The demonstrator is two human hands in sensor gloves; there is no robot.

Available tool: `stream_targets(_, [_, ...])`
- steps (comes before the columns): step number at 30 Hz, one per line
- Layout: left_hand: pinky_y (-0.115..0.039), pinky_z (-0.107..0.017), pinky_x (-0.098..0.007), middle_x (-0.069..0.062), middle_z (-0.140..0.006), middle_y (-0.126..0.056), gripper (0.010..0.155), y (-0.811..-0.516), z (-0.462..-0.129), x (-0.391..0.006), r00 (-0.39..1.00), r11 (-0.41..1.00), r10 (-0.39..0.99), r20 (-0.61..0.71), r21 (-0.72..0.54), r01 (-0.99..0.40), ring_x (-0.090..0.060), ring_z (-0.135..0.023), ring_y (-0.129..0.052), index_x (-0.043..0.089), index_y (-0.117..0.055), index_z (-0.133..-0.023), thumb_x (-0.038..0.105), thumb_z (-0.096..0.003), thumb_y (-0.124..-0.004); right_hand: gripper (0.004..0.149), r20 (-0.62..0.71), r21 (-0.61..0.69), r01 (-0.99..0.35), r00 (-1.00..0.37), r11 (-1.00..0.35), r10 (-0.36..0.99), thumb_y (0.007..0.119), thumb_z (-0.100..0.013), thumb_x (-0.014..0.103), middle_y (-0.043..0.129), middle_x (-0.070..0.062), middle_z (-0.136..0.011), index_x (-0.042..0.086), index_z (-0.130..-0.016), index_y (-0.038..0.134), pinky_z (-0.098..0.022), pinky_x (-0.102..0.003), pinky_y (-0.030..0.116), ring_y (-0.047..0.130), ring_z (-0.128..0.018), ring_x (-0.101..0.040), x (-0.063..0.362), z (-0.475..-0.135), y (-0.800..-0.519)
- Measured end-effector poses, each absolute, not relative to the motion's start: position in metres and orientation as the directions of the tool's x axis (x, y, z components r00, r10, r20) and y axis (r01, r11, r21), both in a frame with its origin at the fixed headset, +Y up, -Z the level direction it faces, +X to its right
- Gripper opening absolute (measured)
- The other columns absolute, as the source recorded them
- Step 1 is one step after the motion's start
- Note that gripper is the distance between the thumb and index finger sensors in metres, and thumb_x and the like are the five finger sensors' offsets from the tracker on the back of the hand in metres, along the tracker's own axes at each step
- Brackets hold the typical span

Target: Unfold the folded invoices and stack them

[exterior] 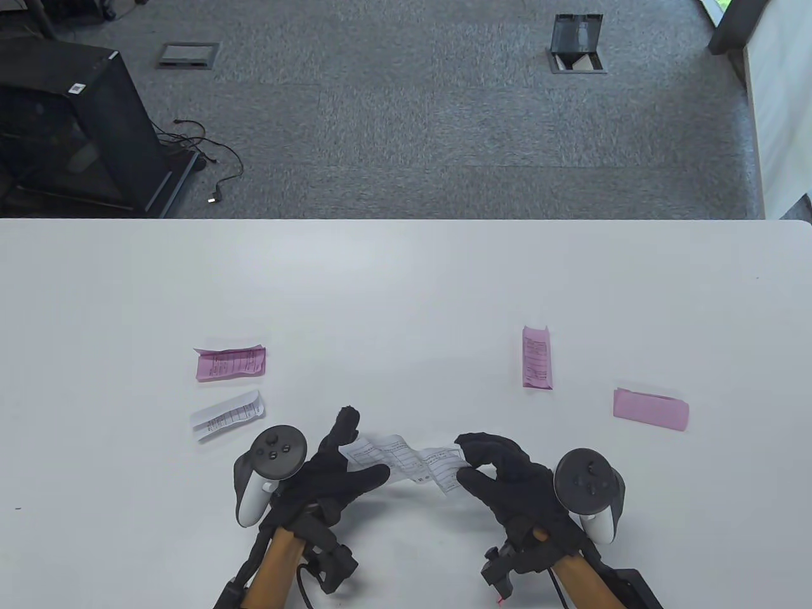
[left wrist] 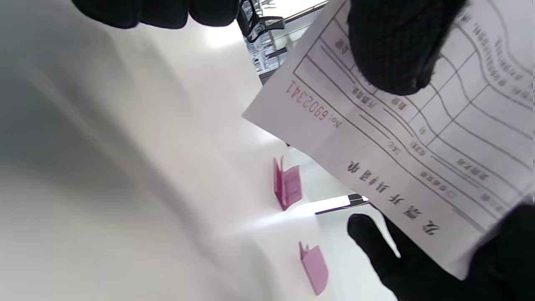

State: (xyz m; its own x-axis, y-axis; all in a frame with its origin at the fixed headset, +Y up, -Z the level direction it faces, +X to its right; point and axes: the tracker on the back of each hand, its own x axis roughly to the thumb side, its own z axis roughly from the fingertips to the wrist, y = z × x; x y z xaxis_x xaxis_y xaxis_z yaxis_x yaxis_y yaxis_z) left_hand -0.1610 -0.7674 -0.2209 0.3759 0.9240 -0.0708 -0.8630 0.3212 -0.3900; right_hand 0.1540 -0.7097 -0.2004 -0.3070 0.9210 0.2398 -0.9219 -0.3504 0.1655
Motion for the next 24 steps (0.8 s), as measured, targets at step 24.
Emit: stream_targets(24, [-0.086,-0.041,-0.036,-0.008,-0.079,-0.099,0.053,-0.76,-0.218,-0.159,0.43,0.427,0.903,-0.005,-0.108,-0.898,-0.02,-0.055,-0.099,0.025,-0.075,-0.098,0.024,-0.0464,-0.09,0.034,0.029,-0.009,-0.871,-0.49,-0.49,0.871,0.077,-0.046,0.037,0.092,-0.002,-0.069,0.031,-0.079,0.072,-0.063,-0.061,0.059,0.087,-0.07,-0.032,0.18,-0.222,-0.745])
